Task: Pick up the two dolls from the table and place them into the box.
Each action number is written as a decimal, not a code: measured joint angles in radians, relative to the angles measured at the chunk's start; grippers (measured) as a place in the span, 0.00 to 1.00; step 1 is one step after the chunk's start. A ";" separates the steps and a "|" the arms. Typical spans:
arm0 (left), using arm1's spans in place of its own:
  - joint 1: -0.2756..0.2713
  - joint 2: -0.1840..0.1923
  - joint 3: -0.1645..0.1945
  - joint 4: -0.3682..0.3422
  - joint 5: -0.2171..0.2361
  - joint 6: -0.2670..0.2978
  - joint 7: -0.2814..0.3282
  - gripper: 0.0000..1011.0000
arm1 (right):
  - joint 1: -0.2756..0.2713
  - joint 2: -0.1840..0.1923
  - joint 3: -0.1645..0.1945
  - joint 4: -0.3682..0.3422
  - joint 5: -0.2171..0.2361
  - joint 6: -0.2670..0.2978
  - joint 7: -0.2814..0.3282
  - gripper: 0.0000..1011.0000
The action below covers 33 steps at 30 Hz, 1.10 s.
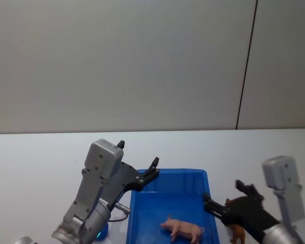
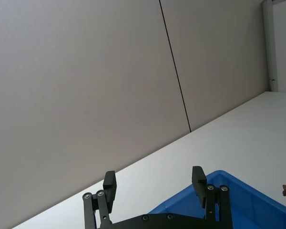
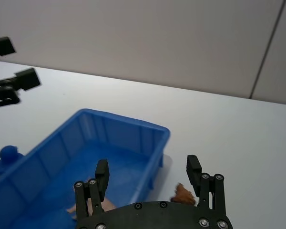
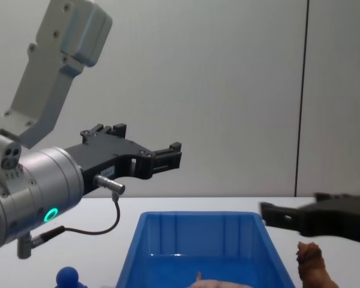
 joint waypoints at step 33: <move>0.000 0.000 0.000 0.000 0.000 0.000 0.000 0.99 | 0.022 0.007 0.044 0.150 0.081 0.051 -0.038 0.99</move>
